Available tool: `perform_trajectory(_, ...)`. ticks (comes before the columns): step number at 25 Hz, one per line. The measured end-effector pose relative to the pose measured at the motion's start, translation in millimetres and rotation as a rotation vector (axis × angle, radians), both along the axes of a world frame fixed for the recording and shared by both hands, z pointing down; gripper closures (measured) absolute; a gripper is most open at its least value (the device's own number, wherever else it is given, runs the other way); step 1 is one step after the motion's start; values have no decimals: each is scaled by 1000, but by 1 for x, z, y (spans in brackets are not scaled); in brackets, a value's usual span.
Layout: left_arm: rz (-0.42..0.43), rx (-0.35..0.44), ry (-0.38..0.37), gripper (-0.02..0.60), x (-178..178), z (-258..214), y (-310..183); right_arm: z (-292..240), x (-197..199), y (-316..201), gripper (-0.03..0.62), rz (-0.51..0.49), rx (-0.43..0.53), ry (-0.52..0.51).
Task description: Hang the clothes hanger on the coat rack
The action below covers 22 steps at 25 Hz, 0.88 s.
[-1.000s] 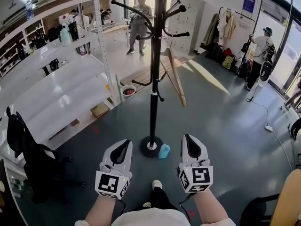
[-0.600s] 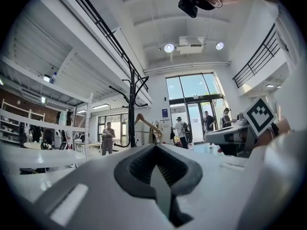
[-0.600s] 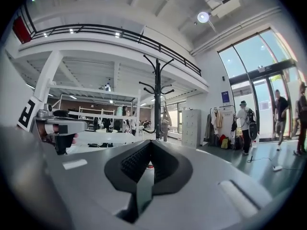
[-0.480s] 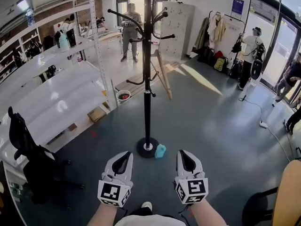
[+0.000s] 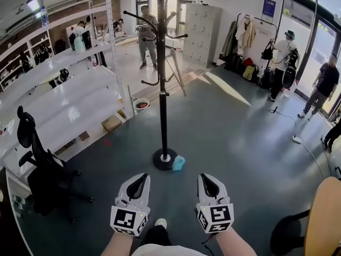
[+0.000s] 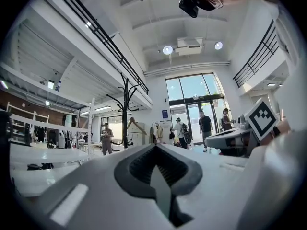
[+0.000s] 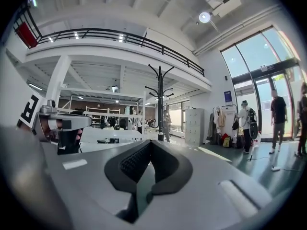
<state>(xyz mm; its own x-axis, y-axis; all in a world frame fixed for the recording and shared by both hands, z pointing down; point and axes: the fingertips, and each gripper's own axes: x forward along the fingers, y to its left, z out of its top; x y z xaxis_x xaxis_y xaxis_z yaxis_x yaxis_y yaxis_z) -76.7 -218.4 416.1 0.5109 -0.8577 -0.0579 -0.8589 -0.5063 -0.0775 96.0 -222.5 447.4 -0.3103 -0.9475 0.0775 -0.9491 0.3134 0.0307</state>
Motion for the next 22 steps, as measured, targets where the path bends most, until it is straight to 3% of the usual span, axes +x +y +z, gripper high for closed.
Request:
perform_trajectory(10,-37,13,-12,581,22,-13,87,-7,16,80,568,-54,-7,-33)
perform_trajectory(22,-5,23,-9,581,19,-28,126,-10,2,117,569,-59,-28,-39)
